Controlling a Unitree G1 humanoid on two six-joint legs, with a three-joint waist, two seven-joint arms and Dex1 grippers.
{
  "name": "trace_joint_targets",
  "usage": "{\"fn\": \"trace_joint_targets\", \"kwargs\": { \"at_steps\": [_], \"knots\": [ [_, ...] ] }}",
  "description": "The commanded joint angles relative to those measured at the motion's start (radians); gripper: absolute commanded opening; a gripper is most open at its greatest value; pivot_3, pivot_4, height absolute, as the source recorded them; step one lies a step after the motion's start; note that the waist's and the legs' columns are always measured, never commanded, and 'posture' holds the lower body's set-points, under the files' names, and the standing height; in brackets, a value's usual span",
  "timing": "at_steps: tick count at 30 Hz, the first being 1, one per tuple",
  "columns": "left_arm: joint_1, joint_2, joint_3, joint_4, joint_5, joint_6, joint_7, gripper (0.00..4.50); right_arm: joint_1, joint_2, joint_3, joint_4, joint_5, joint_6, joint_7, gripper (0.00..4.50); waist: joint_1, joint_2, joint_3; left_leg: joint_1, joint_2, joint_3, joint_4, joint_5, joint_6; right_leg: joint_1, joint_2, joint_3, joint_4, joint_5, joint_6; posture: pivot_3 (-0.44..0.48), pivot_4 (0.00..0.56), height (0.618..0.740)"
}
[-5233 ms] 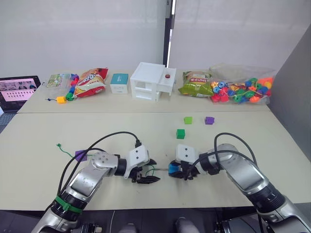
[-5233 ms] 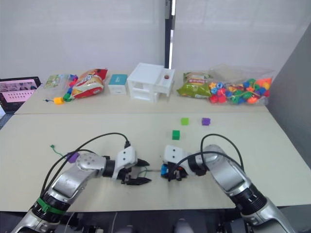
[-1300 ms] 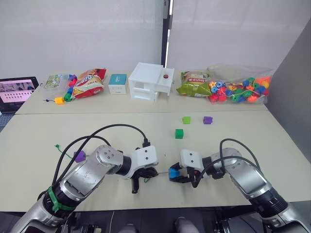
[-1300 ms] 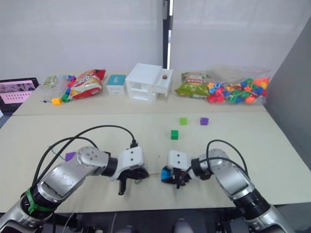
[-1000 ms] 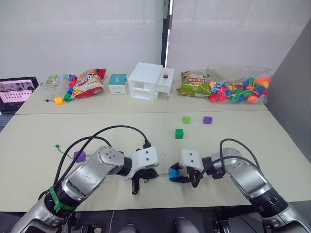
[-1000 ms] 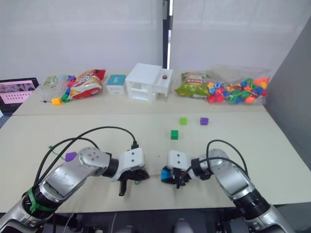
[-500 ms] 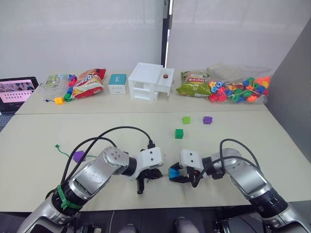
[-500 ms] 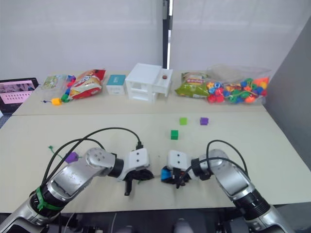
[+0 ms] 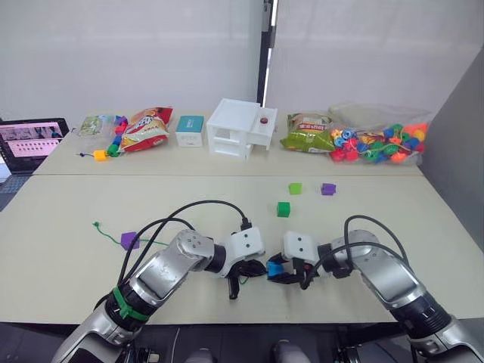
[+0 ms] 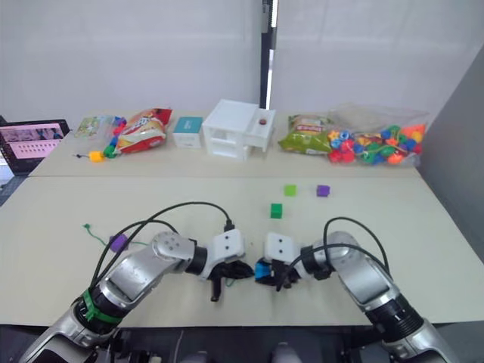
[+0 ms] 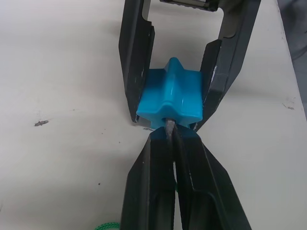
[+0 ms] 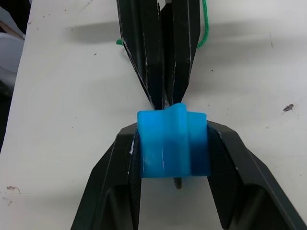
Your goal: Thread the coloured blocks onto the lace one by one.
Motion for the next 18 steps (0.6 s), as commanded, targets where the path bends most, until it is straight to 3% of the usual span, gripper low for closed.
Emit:
{"fn": "trace_joint_targets", "kwargs": {
  "at_steps": [1, 6, 12, 18],
  "knots": [
    [-0.001, -0.009, 0.049, -0.032, -0.041, -0.062, -0.022, 0.70, 0.021, 0.025, 0.022, -0.012, 0.004, 0.017, -0.023, 1.36, 0.001, 0.000, 0.000, 0.001, 0.000, 0.000, 0.000, 0.000, 0.000, 0.001, 0.000, 0.000, 0.000, 0.000, 0.000, 0.000, 0.150, 0.740],
    [0.026, 0.096, 0.119, -0.045, -0.050, -0.120, -0.083, 2.27, 0.040, 0.021, 0.008, -0.011, -0.002, 0.021, -0.039, 1.36, -0.013, 0.000, 0.000, 0.002, 0.001, 0.000, -0.001, 0.000, 0.000, 0.000, 0.001, 0.000, 0.001, 0.000, 0.000, 0.000, 0.150, 0.740],
    [0.093, 0.205, 0.154, -0.018, -0.057, -0.234, -0.175, 2.27, 0.041, 0.021, 0.003, -0.005, 0.000, 0.025, -0.050, 1.36, -0.022, 0.000, 0.000, 0.003, 0.001, -0.001, -0.003, 0.000, 0.000, 0.000, 0.001, 0.000, 0.002, 0.000, 0.000, 0.000, 0.150, 0.740],
    [0.112, 0.151, 0.130, 0.074, -0.026, -0.330, -0.156, 2.27, 0.039, 0.021, -0.004, -0.008, 0.003, 0.036, -0.060, 1.36, -0.019, 0.000, 0.000, 0.002, 0.001, -0.001, -0.002, 0.000, 0.000, 0.000, 0.001, 0.000, 0.001, 0.000, 0.000, 0.000, 0.150, 0.740]
  ]
}}
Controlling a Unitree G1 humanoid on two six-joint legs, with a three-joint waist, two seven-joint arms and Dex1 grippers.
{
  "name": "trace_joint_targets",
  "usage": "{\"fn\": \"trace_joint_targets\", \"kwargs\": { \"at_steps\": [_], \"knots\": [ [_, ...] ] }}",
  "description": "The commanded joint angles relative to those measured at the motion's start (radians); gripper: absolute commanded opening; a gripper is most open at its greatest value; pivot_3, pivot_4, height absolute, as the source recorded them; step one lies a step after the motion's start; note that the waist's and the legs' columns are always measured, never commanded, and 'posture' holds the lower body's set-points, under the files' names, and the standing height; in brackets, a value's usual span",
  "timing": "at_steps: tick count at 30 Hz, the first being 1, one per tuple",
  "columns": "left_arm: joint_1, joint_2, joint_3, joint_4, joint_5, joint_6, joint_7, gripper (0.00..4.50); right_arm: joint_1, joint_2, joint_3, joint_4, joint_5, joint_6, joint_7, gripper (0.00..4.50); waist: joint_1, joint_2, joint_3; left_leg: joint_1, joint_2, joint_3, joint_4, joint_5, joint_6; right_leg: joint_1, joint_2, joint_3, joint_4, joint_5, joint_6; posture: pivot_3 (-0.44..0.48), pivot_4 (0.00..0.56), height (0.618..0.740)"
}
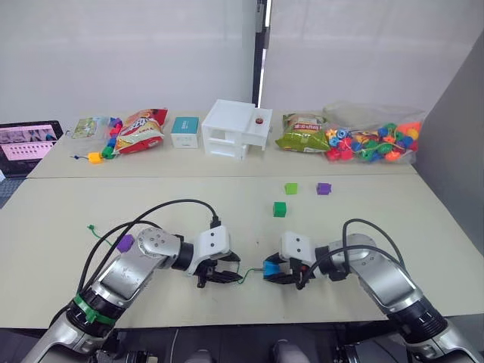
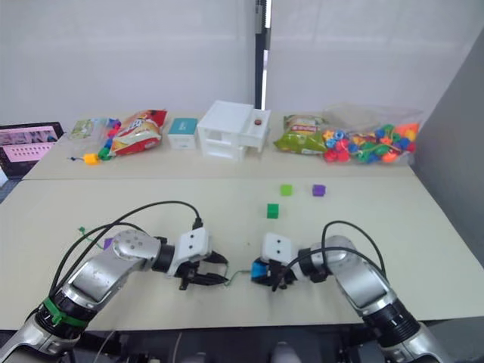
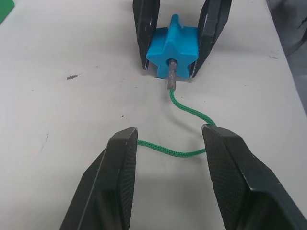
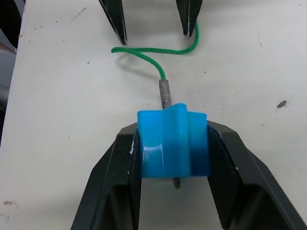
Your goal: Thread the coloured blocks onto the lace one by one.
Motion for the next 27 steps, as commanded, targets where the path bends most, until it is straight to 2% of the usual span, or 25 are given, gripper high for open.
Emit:
{"fn": "trace_joint_targets", "kwargs": {
  "at_steps": [1, 8, 11, 15, 16, 23, 26, 27],
  "knots": [
    [0.005, -0.032, -0.013, -0.006, 0.011, -0.031, 0.011, 2.27, 0.013, 0.002, 0.013, 0.005, -0.002, 0.019, -0.014, 1.36, 0.000, 0.000, 0.000, 0.000, 0.000, 0.000, 0.000, 0.000, 0.000, 0.000, 0.000, 0.000, 0.000, 0.000, 0.000, 0.000, 0.150, 0.740],
    [0.027, -0.079, -0.024, -0.012, 0.017, 0.031, 0.039, 2.27, 0.021, -0.007, 0.004, -0.013, 0.001, 0.030, -0.025, 1.36, -0.001, 0.000, 0.000, 0.000, 0.000, 0.000, 0.000, 0.000, 0.000, 0.000, 0.000, 0.000, 0.001, 0.000, 0.000, 0.000, 0.150, 0.740],
    [0.036, -0.077, -0.034, -0.019, 0.030, 0.041, 0.047, 1.46, 0.023, -0.012, -0.001, -0.024, 0.004, 0.037, -0.030, 1.36, -0.001, 0.000, 0.000, 0.000, 0.000, 0.000, 0.000, 0.000, 0.000, 0.000, 0.000, 0.000, 0.001, 0.000, 0.000, 0.000, 0.150, 0.740],
    [0.036, -0.087, -0.037, -0.019, 0.038, 0.030, 0.060, 0.13, 0.023, -0.012, -0.002, -0.027, 0.003, 0.039, -0.035, 1.36, 0.000, 0.000, 0.000, 0.000, 0.000, 0.000, 0.000, 0.000, 0.000, 0.000, 0.000, 0.000, 0.001, 0.000, 0.000, 0.000, 0.150, 0.740],
    [0.033, -0.091, -0.037, -0.017, 0.037, 0.030, 0.061, 0.02, 0.022, -0.011, -0.001, -0.026, 0.002, 0.040, -0.036, 1.36, 0.000, 0.000, 0.000, 0.000, 0.000, 0.000, 0.000, 0.000, 0.000, 0.000, 0.000, 0.000, 0.001, 0.000, 0.000, 0.000, 0.150, 0.740],
    [0.018, -0.104, -0.030, -0.021, 0.036, 0.037, 0.069, 0.02, 0.020, -0.006, 0.000, -0.027, 0.002, 0.044, -0.040, 1.36, 0.000, 0.000, 0.000, 0.000, 0.000, 0.000, 0.000, 0.000, 0.000, 0.000, 0.000, 0.000, 0.000, 0.000, 0.000, 0.000, 0.150, 0.740],
    [0.021, -0.085, 0.061, -0.078, -0.048, 0.080, 0.059, 0.02, 0.021, 0.000, 0.004, -0.025, -0.002, 0.044, -0.048, 1.36, 0.000, 0.000, 0.000, 0.000, 0.000, 0.000, 0.000, 0.000, 0.000, 0.000, 0.000, 0.000, 0.000, 0.000, 0.000, 0.000, 0.150, 0.740],
    [0.035, -0.058, 0.093, -0.116, -0.083, 0.099, 0.039, 0.26, 0.019, 0.003, 0.005, -0.023, -0.003, 0.045, -0.050, 1.36, -0.003, -0.001, 0.000, 0.000, 0.000, 0.000, 0.000, 0.000, 0.000, 0.000, 0.000, 0.000, 0.000, 0.000, 0.000, 0.000, 0.150, 0.740]
  ]
}}
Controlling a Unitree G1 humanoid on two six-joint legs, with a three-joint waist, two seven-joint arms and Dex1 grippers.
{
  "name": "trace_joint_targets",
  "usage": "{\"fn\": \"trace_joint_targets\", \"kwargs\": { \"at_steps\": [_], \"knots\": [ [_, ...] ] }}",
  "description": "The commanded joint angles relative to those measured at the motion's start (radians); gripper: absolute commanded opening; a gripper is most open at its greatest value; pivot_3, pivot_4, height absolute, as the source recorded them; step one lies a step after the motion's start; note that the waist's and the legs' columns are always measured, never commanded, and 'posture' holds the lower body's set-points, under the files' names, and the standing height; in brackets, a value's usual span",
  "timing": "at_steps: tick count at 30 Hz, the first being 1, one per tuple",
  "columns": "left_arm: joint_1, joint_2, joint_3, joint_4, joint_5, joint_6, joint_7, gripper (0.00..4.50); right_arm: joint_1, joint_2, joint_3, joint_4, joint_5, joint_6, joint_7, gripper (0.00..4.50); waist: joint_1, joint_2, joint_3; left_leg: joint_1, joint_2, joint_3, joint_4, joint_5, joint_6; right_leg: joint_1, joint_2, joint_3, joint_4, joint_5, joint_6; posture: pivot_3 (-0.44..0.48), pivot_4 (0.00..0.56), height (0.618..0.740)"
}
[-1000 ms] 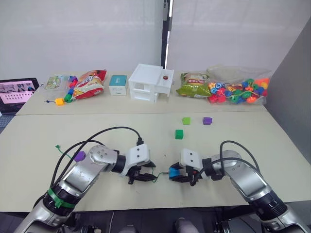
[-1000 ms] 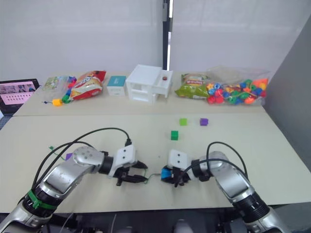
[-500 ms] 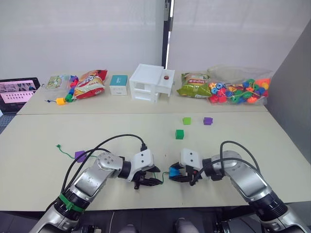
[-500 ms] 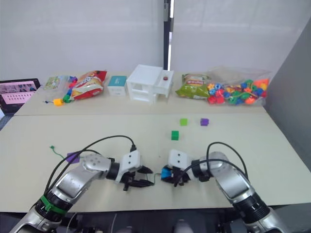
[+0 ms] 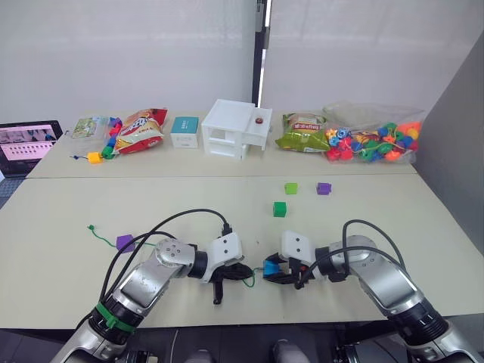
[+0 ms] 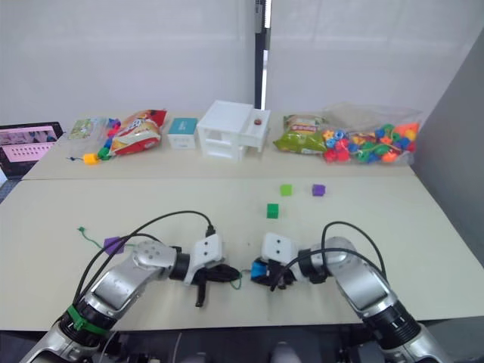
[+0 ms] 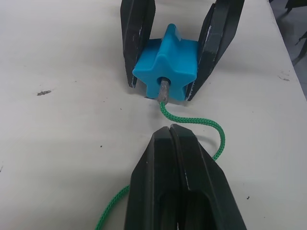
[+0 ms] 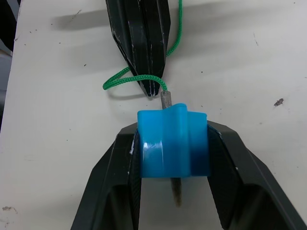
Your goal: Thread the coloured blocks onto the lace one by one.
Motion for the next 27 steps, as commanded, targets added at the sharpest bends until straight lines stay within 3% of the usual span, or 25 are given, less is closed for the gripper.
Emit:
{"fn": "trace_joint_targets", "kwargs": {
  "at_steps": [1, 5, 6, 8, 16, 22, 27],
  "knots": [
    [0.018, 0.062, 0.132, -0.137, -0.125, 0.065, -0.040, 0.55, 0.009, 0.004, 0.007, 0.005, -0.007, 0.014, -0.025, 1.36, -0.004, 0.000, 0.000, 0.000, 0.000, 0.000, 0.000, 0.000, 0.000, -0.001, 0.000, 0.000, 0.000, 0.000, 0.000, 0.000, 0.150, 0.740],
    [0.066, 0.058, 0.166, -0.195, -0.149, 0.119, 0.037, 1.85, 0.011, 0.005, 0.009, 0.005, -0.009, 0.012, -0.028, 1.36, -0.002, 0.000, 0.000, 0.001, 0.000, 0.000, 0.000, 0.000, 0.000, 0.000, 0.000, 0.000, 0.000, 0.000, 0.000, 0.000, 0.150, 0.740],
    [0.088, 0.053, 0.163, -0.209, -0.145, 0.131, 0.056, 1.97, 0.013, 0.004, 0.009, 0.004, -0.009, 0.012, -0.028, 1.36, -0.002, 0.000, 0.000, 0.000, 0.000, 0.000, 0.000, 0.000, 0.000, 0.000, 0.000, 0.000, 0.000, 0.000, 0.000, 0.000, 0.150, 0.740],
    [0.133, 0.049, 0.145, -0.238, -0.136, 0.135, 0.079, 2.73, 0.018, 0.001, 0.009, -0.001, -0.009, 0.013, -0.029, 1.36, -0.003, 0.000, 0.000, 0.000, 0.000, 0.000, 0.000, 0.000, 0.000, 0.000, 0.000, 0.000, -0.001, 0.000, 0.000, 0.000, 0.150, 0.740],
    [0.229, -0.067, 0.055, -0.237, -0.063, 0.103, 0.247, 2.73, 0.016, -0.008, 0.011, -0.014, -0.002, 0.027, -0.023, 1.36, 0.001, 0.000, 0.000, 0.000, 0.000, 0.000, 0.000, 0.000, 0.000, 0.000, 0.000, 0.000, -0.001, 0.000, 0.000, 0.000, 0.150, 0.740],
    [0.253, -0.089, -0.003, -0.200, -0.001, 0.085, 0.306, 2.73, 0.022, -0.029, 0.005, -0.039, 0.007, 0.046, -0.010, 1.36, 0.005, 0.000, 0.000, 0.000, 0.000, 0.000, 0.000, 0.000, 0.000, 0.000, -0.001, 0.000, -0.001, 0.000, 0.000, 0.000, 0.150, 0.740],
    [0.246, -0.065, -0.002, -0.185, 0.021, 0.069, 0.305, 1.24, 0.011, -0.036, -0.001, -0.048, 0.015, 0.061, -0.008, 1.36, 0.012, 0.000, 0.000, 0.000, 0.000, 0.000, 0.000, 0.000, 0.000, 0.001, -0.001, 0.000, -0.003, 0.000, 0.000, 0.000, 0.150, 0.740]
  ]
}}
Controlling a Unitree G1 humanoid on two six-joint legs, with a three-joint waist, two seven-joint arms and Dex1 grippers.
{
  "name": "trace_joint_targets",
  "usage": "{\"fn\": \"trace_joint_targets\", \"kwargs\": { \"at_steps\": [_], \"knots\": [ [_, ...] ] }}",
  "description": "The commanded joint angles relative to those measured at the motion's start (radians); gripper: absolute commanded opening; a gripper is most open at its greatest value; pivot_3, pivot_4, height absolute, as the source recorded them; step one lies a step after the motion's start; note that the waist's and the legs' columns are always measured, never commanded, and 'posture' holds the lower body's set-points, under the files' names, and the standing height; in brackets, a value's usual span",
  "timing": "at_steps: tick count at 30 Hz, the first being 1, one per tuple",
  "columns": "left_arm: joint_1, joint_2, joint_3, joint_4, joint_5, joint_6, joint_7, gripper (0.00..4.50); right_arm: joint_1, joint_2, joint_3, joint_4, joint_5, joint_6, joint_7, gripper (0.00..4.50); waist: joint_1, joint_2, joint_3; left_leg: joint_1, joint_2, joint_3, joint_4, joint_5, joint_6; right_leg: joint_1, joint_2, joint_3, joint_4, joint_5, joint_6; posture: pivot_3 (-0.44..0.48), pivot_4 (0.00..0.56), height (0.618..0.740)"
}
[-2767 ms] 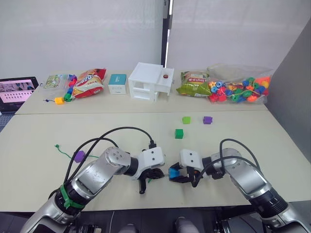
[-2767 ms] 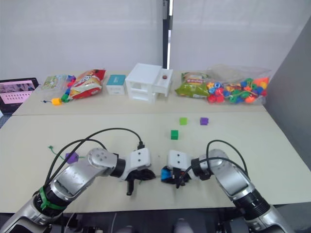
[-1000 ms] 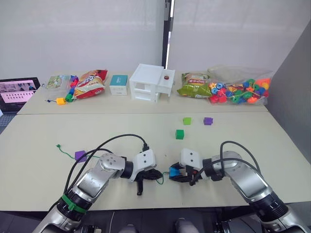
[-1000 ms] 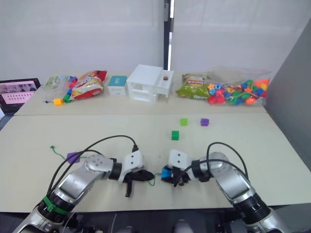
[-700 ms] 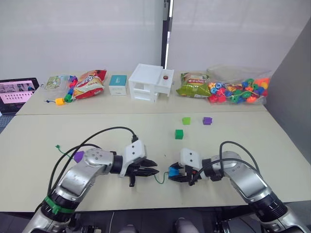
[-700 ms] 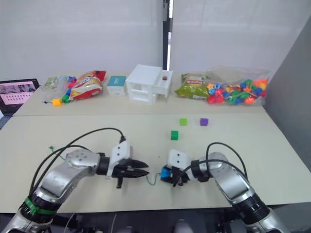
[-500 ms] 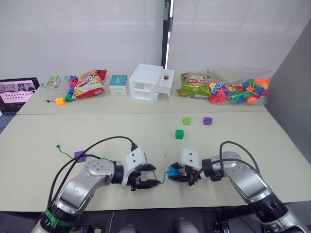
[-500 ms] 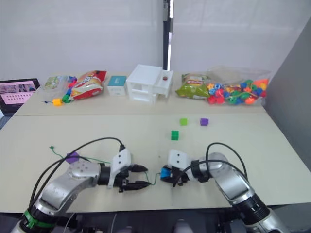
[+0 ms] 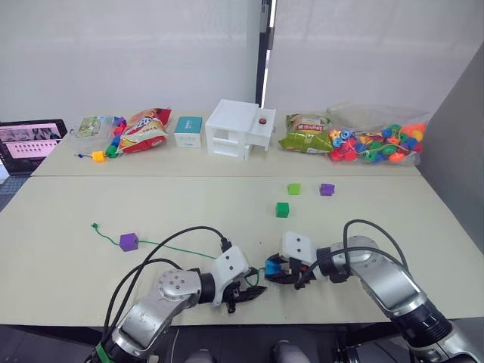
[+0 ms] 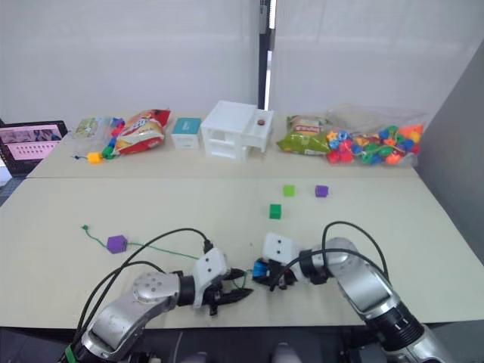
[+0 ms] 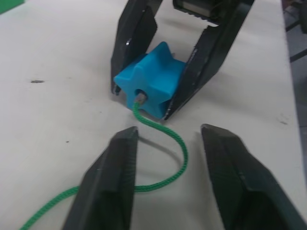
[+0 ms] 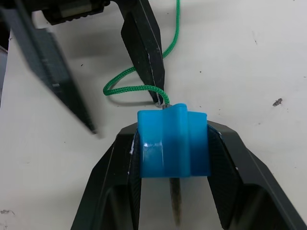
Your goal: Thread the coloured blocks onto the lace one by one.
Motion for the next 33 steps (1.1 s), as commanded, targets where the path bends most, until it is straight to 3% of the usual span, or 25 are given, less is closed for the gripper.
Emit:
{"fn": "trace_joint_targets", "kwargs": {
  "at_steps": [1, 4, 29, 33],
  "knots": [
    [0.003, 0.029, 0.003, 0.025, 0.015, 0.006, -0.004, 0.87, 0.002, -0.015, -0.003, -0.013, 0.012, 0.021, 0.005, 1.36, 0.001, 0.000, 0.000, 0.000, 0.000, 0.000, 0.000, 0.000, 0.000, 0.000, 0.000, 0.000, 0.000, 0.000, 0.000, 0.000, 0.150, 0.740],
    [-0.014, 0.044, 0.016, 0.040, 0.008, -0.010, -0.022, 0.03, -0.005, -0.009, 0.001, -0.003, 0.010, 0.017, 0.000, 1.36, 0.004, 0.000, 0.000, 0.000, 0.000, 0.000, 0.000, 0.000, 0.000, 0.000, 0.000, 0.000, 0.000, 0.000, 0.000, 0.000, 0.150, 0.740],
    [-0.233, 0.019, -0.039, 0.200, 0.024, -0.136, -0.218, 0.03, -0.005, 0.054, 0.011, 0.013, 0.006, 0.018, -0.064, 1.36, 0.002, 0.000, 0.000, -0.002, 0.001, 0.000, -0.001, 0.000, 0.000, 0.000, 0.001, 0.000, -0.004, 0.000, 0.000, 0.000, 0.150, 0.740],
    [-0.242, 0.050, -0.032, 0.195, 0.042, -0.126, -0.236, 0.03, -0.007, 0.057, 0.014, 0.027, 0.000, 0.007, -0.065, 1.36, 0.001, 0.000, 0.000, -0.002, 0.001, 0.000, -0.001, 0.000, 0.000, 0.000, 0.001, 0.000, -0.005, 0.000, 0.000, 0.000, 0.150, 0.740]
  ]
}}
